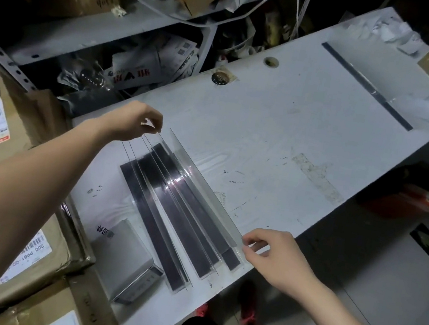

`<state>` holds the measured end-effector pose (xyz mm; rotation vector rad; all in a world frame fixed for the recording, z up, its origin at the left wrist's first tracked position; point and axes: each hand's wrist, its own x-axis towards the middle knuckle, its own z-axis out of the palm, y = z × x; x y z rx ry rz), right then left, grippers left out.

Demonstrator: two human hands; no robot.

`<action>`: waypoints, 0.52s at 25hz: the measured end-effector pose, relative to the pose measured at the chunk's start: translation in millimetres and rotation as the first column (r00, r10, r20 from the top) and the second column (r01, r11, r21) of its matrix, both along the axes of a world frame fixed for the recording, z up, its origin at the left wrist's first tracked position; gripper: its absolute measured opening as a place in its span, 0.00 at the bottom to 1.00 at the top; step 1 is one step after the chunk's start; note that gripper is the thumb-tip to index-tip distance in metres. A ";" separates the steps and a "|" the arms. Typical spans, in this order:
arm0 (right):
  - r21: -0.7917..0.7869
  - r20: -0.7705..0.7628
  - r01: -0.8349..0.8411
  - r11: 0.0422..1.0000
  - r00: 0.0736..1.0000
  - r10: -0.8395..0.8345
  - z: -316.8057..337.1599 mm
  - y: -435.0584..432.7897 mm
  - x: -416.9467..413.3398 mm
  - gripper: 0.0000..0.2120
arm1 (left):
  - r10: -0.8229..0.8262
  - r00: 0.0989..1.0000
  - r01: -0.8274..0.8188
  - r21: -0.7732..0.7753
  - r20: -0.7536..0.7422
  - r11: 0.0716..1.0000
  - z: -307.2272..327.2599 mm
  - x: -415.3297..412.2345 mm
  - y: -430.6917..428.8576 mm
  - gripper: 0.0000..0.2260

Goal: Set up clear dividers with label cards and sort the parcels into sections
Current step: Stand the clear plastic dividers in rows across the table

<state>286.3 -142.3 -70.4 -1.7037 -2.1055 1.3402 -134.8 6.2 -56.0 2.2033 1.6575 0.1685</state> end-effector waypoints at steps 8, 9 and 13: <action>0.084 0.008 0.050 0.995 0.999 -0.051 -3.6 8.0 -2.7 0.06 | 0.138 0.963 -0.105 -0.148 0.232 0.983 -0.7 -4.7 3.3 0.03; 0.095 0.010 0.048 0.994 0.999 -0.049 -2.4 10.7 -1.5 0.06 | 0.139 0.962 -0.103 -0.156 0.236 0.982 -0.9 -4.8 5.1 0.03; 0.127 0.013 0.048 0.991 0.999 -0.050 1.5 24.0 3.7 0.06 | 0.156 0.950 -0.111 -0.175 0.272 0.978 0.0 1.0 15.5 0.02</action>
